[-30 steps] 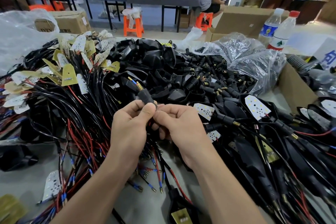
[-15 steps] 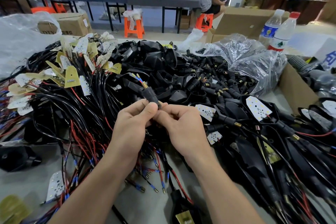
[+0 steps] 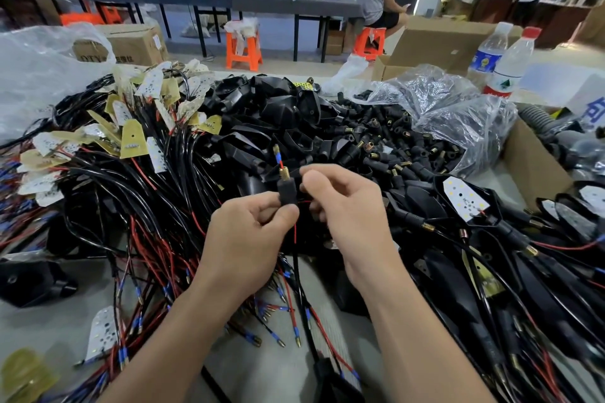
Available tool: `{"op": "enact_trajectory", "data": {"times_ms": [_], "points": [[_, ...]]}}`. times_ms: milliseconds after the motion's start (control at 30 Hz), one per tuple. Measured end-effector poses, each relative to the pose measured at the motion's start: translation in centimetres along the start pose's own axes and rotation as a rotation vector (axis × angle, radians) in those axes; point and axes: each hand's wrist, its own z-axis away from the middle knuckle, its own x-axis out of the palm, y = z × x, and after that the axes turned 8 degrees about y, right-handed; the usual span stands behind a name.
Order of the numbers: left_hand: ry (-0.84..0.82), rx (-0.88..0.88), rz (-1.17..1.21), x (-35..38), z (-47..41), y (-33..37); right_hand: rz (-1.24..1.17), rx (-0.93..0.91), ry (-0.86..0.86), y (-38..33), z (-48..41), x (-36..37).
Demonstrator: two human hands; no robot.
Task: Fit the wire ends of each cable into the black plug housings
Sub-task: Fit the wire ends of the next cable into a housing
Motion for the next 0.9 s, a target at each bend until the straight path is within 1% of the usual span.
{"op": "enact_trajectory", "data": {"times_ms": [67,167,233,300,333,433,500,567,600,667,767,833,900], "points": [[-0.020,-0.001,-0.030,0.0,0.3,0.3,0.116,-0.070,-0.014,-0.4,-0.3,0.7],[-0.002,-0.001,-0.058,0.0,0.3,0.3,0.220,-0.096,-0.009,-0.9,-0.6,1.9],[-0.016,-0.014,-0.066,-0.1,0.3,0.4,0.148,-0.067,0.013,-1.5,-0.9,2.5],[-0.080,-0.040,-0.063,0.1,0.5,0.8,-0.006,-0.011,0.061,-2.2,-1.6,2.8],[-0.103,-0.056,-0.041,0.3,0.6,1.2,-0.027,0.009,0.091,-2.7,-2.1,2.9],[-0.128,-0.109,0.124,-0.1,0.3,2.3,0.088,0.005,0.113,-3.8,-3.4,3.2],[-0.235,-0.162,0.236,-0.6,0.0,2.6,0.146,-0.031,0.134,-4.4,-4.3,3.5],[-0.405,-0.181,0.241,-0.6,0.3,2.7,0.183,-0.073,0.173,-5.2,-5.4,3.6],[-0.463,-0.183,0.215,-0.2,0.7,2.6,0.185,-0.085,0.189,-5.6,-6.0,3.5],[-0.504,-0.193,0.199,0.5,1.1,2.3,0.137,-0.072,0.240,-6.2,-7.2,3.4],[-0.493,-0.214,0.280,0.4,0.7,2.1,0.060,-0.022,0.364,-6.2,-9.0,2.9],[-0.473,-0.231,0.313,-0.2,0.2,1.9,0.019,0.041,0.445,-6.0,-10.2,2.2],[-0.488,-0.249,0.329,-0.9,-0.1,1.6,-0.041,0.121,0.531,-5.7,-11.5,1.1]]}}
